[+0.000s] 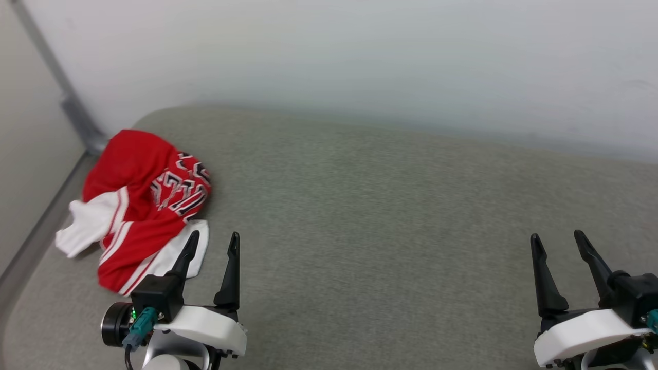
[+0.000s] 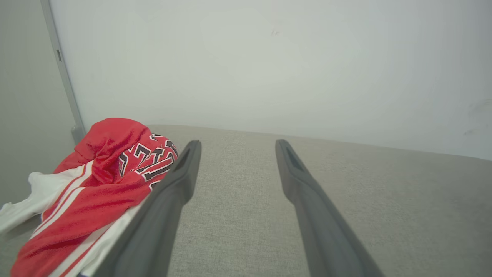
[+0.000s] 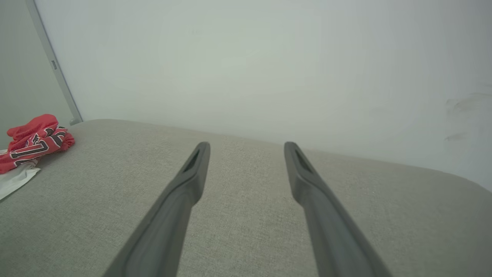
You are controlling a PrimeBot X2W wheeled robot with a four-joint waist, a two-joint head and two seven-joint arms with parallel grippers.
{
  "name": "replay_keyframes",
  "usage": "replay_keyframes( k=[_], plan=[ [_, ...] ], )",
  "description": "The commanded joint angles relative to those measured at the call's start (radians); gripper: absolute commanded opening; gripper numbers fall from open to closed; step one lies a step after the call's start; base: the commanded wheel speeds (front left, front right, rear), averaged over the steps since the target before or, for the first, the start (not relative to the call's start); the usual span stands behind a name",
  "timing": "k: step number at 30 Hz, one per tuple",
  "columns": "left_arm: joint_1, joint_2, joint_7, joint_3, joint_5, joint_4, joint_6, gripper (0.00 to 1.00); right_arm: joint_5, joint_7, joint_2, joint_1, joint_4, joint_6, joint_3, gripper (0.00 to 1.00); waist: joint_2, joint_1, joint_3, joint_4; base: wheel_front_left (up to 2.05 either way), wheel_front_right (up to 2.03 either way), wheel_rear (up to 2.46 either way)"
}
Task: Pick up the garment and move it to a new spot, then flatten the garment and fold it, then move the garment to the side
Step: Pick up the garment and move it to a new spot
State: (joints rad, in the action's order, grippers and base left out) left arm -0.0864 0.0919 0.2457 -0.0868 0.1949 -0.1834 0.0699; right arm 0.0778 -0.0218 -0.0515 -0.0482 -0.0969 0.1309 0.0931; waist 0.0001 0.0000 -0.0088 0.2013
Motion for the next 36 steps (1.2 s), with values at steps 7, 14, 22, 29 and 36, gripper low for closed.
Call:
replay_keyframes(
  k=[7,14,22,29,36],
  plan=[
    [-0.011,-0.006,0.017,0.029,-0.043,0.002,-0.007,1.0,-0.045,-0.016,0.002,0.01,-0.013,0.0,-0.01,1.0,-0.0001,0.0,-0.003,0.18,0.0,0.0,0.0],
    [0.0,-0.008,0.02,0.061,-0.048,0.003,-0.006,1.0,-0.037,-0.024,0.001,0.02,0.001,0.0,-0.023,1.0,-0.0001,0.0,-0.001,0.3,0.0,0.0,0.0],
    [0.018,-0.014,0.02,0.117,-0.035,0.028,-0.008,1.0,-0.042,-0.022,0.001,0.071,0.029,0.0,-0.063,1.0,-0.0001,0.0,0.029,0.332,0.0,0.0,0.0],
    [-0.001,-0.017,0.02,0.14,-0.033,0.017,0.001,1.0,-0.048,-0.027,0.001,0.099,0.052,0.0,-0.066,1.0,-0.0001,0.0,0.045,0.335,0.0,0.0,0.0],
    [-0.138,0.025,-0.006,0.107,0.011,-0.067,0.042,1.0,-0.062,-0.008,0.001,0.09,0.025,0.0,-0.031,1.0,-0.0001,0.0,0.088,0.328,0.0,0.0,0.0]
  ],
)
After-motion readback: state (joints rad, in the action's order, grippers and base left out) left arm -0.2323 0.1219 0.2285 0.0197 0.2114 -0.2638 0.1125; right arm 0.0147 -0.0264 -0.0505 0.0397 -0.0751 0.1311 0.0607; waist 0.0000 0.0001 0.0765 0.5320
